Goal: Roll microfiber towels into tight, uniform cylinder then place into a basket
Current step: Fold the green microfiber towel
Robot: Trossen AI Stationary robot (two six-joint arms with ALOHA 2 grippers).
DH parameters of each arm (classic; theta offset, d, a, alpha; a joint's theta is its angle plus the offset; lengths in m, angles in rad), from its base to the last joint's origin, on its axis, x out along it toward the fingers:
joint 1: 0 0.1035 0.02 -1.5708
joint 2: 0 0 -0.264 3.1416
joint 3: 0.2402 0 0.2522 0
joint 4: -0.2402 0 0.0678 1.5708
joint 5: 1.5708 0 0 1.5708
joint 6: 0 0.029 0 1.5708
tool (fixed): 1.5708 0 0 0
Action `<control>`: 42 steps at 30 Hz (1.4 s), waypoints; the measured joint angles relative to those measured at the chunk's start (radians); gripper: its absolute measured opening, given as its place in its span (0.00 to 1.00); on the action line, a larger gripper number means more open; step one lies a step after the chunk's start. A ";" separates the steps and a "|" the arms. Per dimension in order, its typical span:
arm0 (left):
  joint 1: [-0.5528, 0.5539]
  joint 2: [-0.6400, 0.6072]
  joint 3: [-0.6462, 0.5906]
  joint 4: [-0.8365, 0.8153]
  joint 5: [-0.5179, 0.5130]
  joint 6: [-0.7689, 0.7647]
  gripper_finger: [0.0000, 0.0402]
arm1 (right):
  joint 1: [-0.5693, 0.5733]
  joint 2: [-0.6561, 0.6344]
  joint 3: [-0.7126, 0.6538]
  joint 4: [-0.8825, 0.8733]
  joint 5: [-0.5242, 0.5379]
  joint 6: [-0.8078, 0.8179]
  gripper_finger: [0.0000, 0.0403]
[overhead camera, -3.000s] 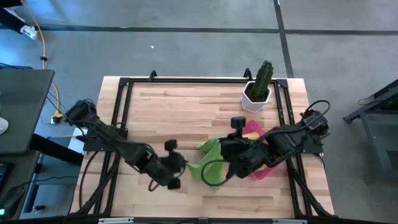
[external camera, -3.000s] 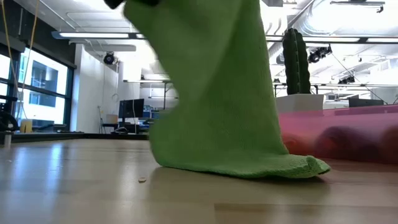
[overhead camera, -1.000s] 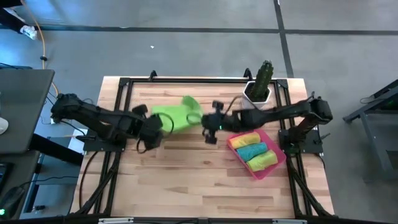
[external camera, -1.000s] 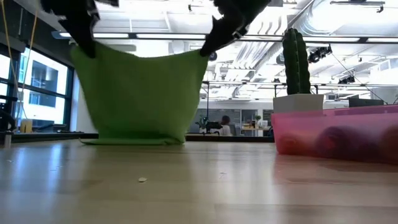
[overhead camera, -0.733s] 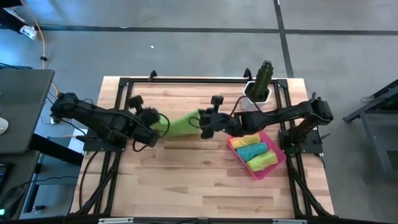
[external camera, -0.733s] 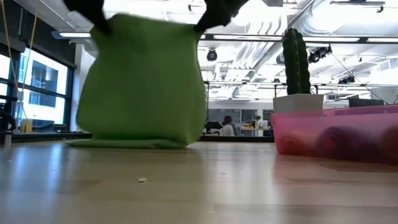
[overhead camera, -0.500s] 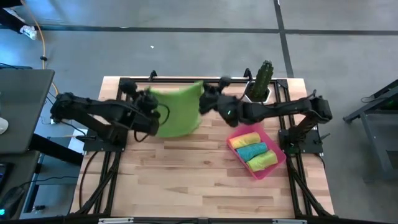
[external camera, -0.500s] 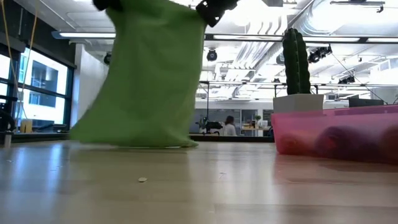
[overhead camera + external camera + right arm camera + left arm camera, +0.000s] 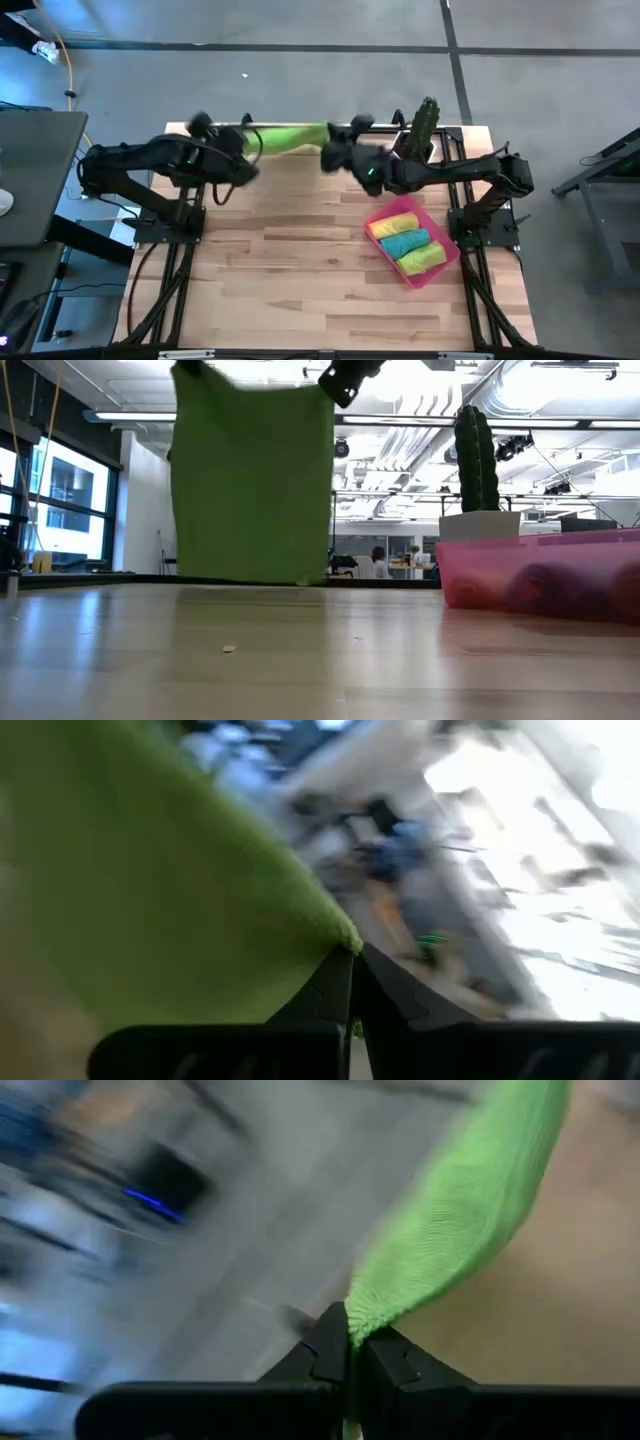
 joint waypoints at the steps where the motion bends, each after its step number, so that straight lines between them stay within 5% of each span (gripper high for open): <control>1: -0.016 0.004 -0.022 -0.001 0.087 -0.028 0.00 | 0.016 0.000 0.000 -0.099 -0.028 0.089 0.00; 8: -0.250 0.061 -0.304 0.142 0.356 -0.216 0.00 | 0.153 0.001 -0.010 -0.698 -0.318 0.806 0.00; 17: -0.540 0.220 -0.507 0.454 0.457 -0.426 0.00 | 0.366 0.023 -0.163 -0.644 -0.468 1.238 0.00; 26: -0.606 0.362 -0.477 0.551 0.672 -0.366 0.00 | 0.460 0.067 -0.330 -0.363 -0.581 1.407 0.00; 42: -0.412 0.371 -0.469 0.321 0.357 -0.393 0.00 | 0.287 0.068 -0.305 -0.513 -0.499 1.293 0.00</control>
